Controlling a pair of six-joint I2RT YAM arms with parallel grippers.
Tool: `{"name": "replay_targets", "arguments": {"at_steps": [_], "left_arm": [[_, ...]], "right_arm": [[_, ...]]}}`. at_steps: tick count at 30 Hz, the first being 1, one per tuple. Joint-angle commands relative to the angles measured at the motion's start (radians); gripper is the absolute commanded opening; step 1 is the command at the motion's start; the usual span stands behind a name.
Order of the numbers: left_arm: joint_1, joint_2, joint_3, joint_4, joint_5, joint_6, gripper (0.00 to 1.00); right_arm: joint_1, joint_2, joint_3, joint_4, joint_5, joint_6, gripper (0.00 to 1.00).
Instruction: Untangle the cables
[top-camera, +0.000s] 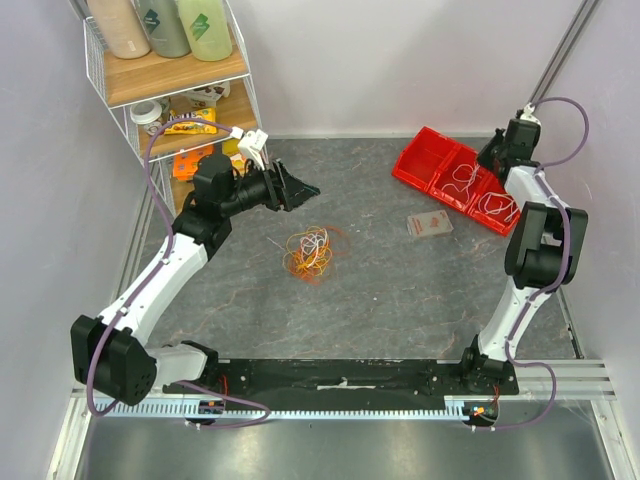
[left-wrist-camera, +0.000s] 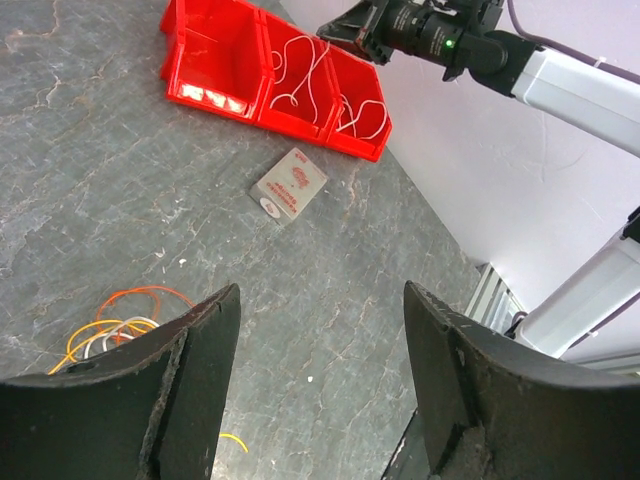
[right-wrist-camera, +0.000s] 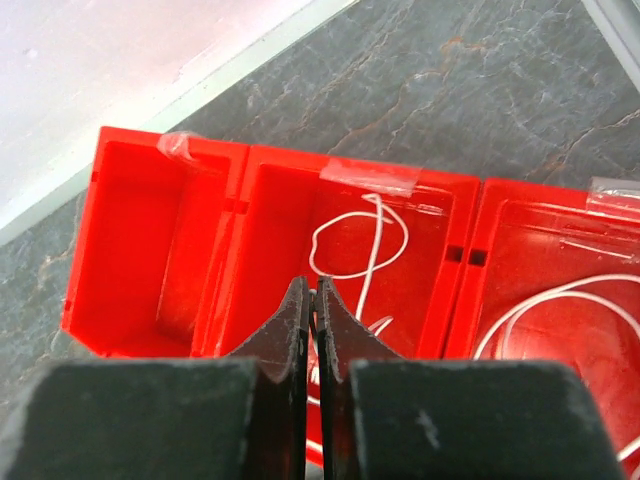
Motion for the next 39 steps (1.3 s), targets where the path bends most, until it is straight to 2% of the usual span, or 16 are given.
{"name": "replay_targets", "arguments": {"at_steps": [1,4,7,14,23,29,33,39], "left_arm": [[0.004,0.001,-0.009,0.056,0.04,-0.042,0.72],[0.004,0.004,-0.006,0.058,0.052,-0.049,0.72],[0.004,-0.003,-0.007,0.059,0.049,-0.048,0.72],[0.004,0.006,-0.009,0.062,0.055,-0.054,0.72],[0.004,0.006,-0.01,0.065,0.057,-0.054,0.72],[0.007,0.006,-0.009,0.065,0.063,-0.055,0.72],[0.007,0.006,-0.01,0.067,0.063,-0.057,0.72],[0.006,0.003,-0.01,0.07,0.066,-0.06,0.72]], "right_arm": [[0.024,-0.169,0.04,0.003,0.025,0.035,0.0],[0.026,-0.197,0.054,-0.035,0.044,0.06,0.0],[0.032,-0.157,0.065,-0.096,0.036,0.038,0.0],[0.044,-0.091,0.014,-0.098,0.099,-0.011,0.01],[0.063,0.032,0.062,-0.12,0.082,-0.094,0.11],[0.069,0.032,0.017,-0.083,0.001,-0.14,0.34],[0.073,0.033,0.001,-0.081,0.019,-0.155,0.51],[0.093,0.075,0.016,-0.1,0.033,-0.229,0.59]]}}
